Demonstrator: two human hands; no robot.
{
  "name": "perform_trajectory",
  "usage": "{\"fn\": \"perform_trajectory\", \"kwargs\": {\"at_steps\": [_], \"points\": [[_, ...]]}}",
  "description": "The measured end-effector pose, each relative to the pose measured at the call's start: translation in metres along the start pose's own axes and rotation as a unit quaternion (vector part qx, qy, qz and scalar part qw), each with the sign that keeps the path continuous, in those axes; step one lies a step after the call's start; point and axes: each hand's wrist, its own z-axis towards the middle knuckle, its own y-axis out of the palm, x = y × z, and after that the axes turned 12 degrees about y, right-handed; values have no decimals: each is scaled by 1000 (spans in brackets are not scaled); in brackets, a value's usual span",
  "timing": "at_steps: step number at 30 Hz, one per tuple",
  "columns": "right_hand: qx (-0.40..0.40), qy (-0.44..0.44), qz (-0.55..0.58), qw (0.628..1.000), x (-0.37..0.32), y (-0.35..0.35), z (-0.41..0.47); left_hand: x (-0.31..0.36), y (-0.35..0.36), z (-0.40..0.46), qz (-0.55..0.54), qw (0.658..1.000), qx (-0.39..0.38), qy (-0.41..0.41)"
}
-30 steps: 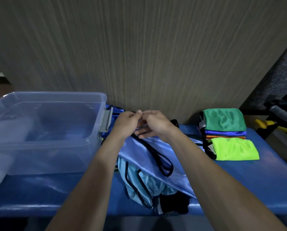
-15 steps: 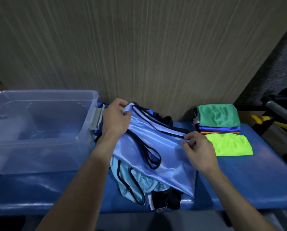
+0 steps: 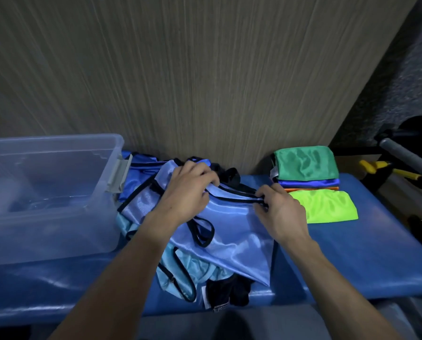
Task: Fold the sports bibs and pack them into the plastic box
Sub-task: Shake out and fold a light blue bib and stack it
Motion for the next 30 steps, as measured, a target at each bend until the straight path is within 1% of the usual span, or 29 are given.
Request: {"fn": "perform_trajectory", "kwargs": {"at_steps": [2, 4, 7, 12, 13, 15, 16, 17, 18, 19, 20, 21, 22, 23, 25, 27, 28, 30], "points": [[8, -7, -27, 1000, 0, 4, 4, -7, 7, -5, 25, 999, -20, 1], [16, -19, -55, 998, -1, 9, 8, -16, 10, -6, 59, 998, -20, -13], [26, -19, -45, 998, -1, 14, 14, -22, 13, -6, 101, 994, 28, -43], [-5, 53, -7, 999, -6, 16, 29, -23, 9, -3, 136, 974, 100, -153], [-11, 67, -5, 998, -7, 17, 32, -20, 7, -1, 129, 973, 116, -149], [-18, 86, -7, 996, -10, 20, 35, -8, 2, 4, 73, 983, 136, -95], [-17, 91, -9, 996, -12, 21, 36, 0, -1, 6, 18, 990, 126, -55], [-16, 92, -13, 995, -13, 21, 37, 9, -3, 8, -55, 994, 94, -25], [-17, 92, -18, 995, -14, 22, 38, 19, -2, 8, -131, 991, 37, -8], [-17, 93, -20, 995, -16, 22, 38, 26, 1, 6, -172, 984, -35, 2], [-14, 93, -17, 995, -16, 22, 37, 29, 5, 4, -154, 981, -114, 11], [-5, 89, -8, 996, -17, 22, 36, 27, 9, 0, -89, 978, -187, 17], [8, 79, 6, 997, -17, 21, 33, 23, 11, -5, -31, 970, -240, 14], [24, 68, 24, 997, -17, 19, 30, 16, 8, -9, 0, 963, -270, 5], [49, 53, 60, 996, -11, 12, 24, 2, 0, -15, 5, 957, -288, -14], [39, 65, 77, 994, -3, 3, 17, -5, -9, -18, -14, 959, -283, -29], [15, 83, 73, 994, 2, -1, 12, -4, -12, -19, -13, 959, -281, -34], [-65, 134, 49, 988, 9, -7, 2, 12, -14, -17, 16, 967, -252, -28]]}}
